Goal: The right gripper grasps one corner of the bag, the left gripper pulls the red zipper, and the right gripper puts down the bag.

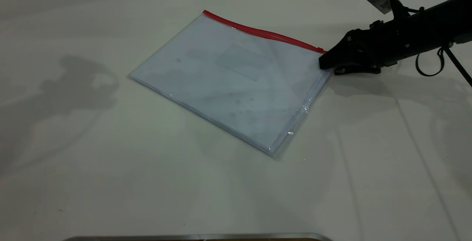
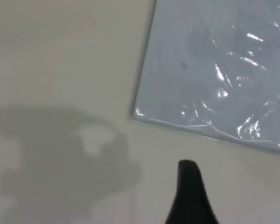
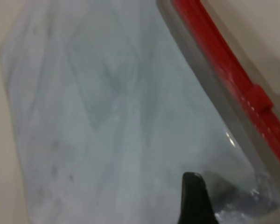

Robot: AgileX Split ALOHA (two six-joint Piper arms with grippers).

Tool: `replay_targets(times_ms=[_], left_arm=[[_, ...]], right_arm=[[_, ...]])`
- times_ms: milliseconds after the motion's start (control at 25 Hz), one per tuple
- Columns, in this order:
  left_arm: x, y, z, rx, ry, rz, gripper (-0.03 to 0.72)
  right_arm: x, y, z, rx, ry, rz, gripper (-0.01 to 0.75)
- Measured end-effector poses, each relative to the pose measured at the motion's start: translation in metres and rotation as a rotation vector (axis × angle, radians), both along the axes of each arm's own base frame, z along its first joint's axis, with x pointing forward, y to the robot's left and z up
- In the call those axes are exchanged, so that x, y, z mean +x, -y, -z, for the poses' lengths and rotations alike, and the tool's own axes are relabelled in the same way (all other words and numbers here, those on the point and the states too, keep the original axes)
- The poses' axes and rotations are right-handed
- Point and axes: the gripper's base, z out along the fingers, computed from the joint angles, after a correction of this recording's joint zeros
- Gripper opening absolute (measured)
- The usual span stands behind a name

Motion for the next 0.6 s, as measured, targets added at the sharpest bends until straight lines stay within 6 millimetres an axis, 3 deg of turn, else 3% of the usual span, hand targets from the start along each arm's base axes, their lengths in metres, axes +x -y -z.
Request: replay_targets(times_ms=[200, 360, 440, 600], left_arm=[[0.0001, 0.0000, -0.0001, -0.001, 0.001, -0.001, 0.589], [0.0006, -0.0002, -0.0002, 0.001, 0.006, -0.005, 0.589], [0.0006, -0.0002, -0.0002, 0.001, 0.006, -0.005, 0.589], [0.0007, -0.0003, -0.0002, 0.002, 0.007, -0.004, 0.589]], right_arm=[[-0.0009, -0.0038, 0.0015, 0.061, 0.016, -0.013, 0.513], [-0.0010, -0.0059, 0.0003, 0.089, 0.048, -0.033, 0.417], [-0.0004, -0.0067, -0.0011, 0.103, 0.064, -0.038, 0.328], [-0.0009, -0.0084, -0.0035, 0.126, 0.086, -0.063, 0.068]])
